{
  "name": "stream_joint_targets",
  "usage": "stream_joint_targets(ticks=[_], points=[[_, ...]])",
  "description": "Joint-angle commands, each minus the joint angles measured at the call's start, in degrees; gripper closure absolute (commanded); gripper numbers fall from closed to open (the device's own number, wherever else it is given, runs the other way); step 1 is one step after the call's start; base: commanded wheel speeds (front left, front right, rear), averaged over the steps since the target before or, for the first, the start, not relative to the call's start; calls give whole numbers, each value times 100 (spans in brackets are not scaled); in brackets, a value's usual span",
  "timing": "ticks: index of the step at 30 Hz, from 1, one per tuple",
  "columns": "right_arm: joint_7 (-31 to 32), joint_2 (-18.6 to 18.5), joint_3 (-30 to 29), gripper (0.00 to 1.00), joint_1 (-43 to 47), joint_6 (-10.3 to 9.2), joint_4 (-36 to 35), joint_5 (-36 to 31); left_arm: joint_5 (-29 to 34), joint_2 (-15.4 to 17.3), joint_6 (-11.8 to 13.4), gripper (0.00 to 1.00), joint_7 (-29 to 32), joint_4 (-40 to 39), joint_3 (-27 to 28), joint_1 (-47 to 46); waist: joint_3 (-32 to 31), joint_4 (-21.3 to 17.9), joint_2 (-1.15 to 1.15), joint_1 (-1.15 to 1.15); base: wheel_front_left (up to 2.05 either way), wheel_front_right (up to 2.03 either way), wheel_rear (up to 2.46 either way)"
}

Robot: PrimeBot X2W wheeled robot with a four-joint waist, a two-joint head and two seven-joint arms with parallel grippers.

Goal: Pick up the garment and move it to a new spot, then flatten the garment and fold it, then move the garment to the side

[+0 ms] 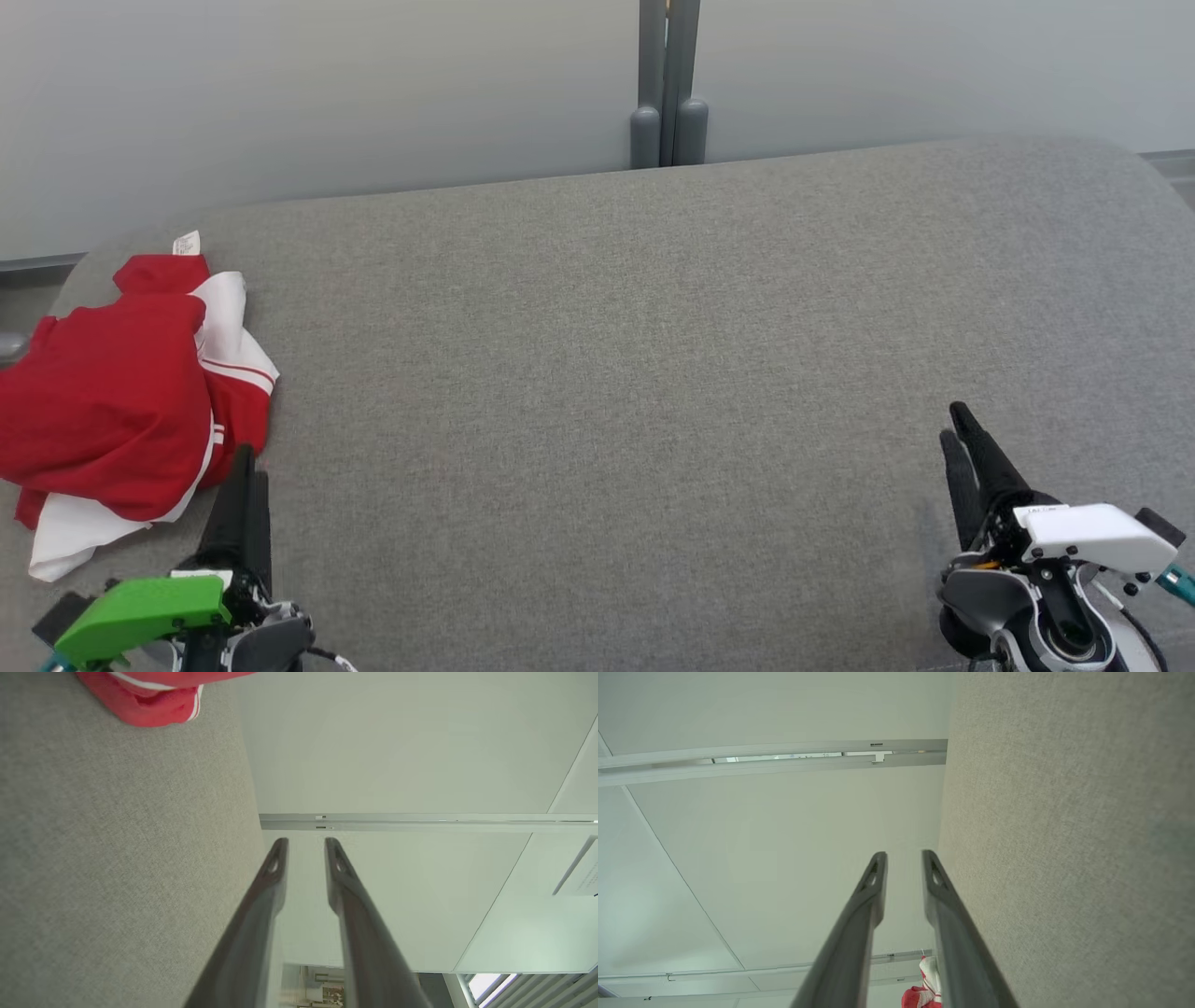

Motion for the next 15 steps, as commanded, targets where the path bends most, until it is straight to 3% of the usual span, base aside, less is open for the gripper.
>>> stream_joint_targets(ticks=[1, 7, 15], points=[[0, 4, 1, 0, 12, -1, 14, 0, 1, -4, 0, 0, -2, 10, -1, 12, 0, 0, 0, 0, 0, 0, 0], [-154, -57, 121, 0, 20, -1, -58, -161, 267, 22, -1, 0, -176, 34, -94, 12, 9, -1, 0, 0, 0, 0, 0], [-385, -147, 232, 0, -22, -1, -37, -860, 1260, 30, -5, 0, -403, 8, -155, 15, 22, -8, 0, 0, 0, 0, 0]])
